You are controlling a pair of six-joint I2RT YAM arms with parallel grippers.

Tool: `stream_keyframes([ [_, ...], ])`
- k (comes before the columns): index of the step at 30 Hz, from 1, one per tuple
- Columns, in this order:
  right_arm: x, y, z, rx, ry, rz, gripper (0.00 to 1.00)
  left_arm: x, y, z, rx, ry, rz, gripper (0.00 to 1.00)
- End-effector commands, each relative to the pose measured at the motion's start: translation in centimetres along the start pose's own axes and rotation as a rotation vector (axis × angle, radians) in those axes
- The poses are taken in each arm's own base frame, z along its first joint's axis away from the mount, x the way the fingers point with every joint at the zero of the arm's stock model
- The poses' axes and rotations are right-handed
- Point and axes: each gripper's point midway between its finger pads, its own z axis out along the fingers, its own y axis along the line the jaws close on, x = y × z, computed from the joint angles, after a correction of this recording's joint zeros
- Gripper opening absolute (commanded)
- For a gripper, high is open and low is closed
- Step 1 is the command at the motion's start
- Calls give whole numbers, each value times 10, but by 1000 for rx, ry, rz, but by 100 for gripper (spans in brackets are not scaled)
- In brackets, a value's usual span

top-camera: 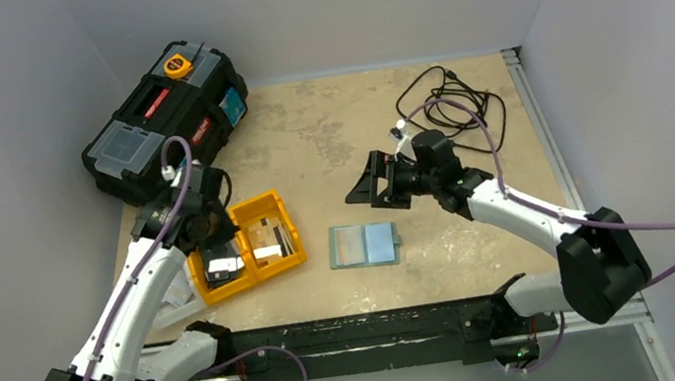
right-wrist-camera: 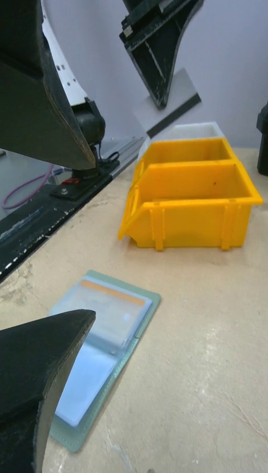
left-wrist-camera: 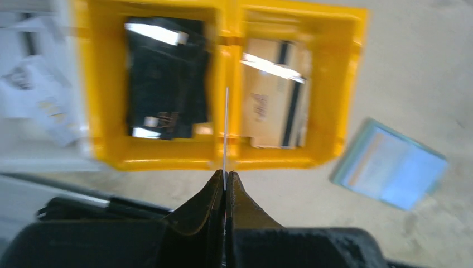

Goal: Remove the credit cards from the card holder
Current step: Place the credit card in the storage box.

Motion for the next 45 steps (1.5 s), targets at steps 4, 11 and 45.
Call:
stream_keyframes([
  [4,-6,-12,14,69,57,-75,99,-30,118,-37,-573,-91,42,0],
  [11,3,-24,24,93,157,-110,99,-50,163,-47,-883,-54,66,0],
  [45,17,-37,28,107,189,-107,99,-33,194,14,-846,196,0,56],
])
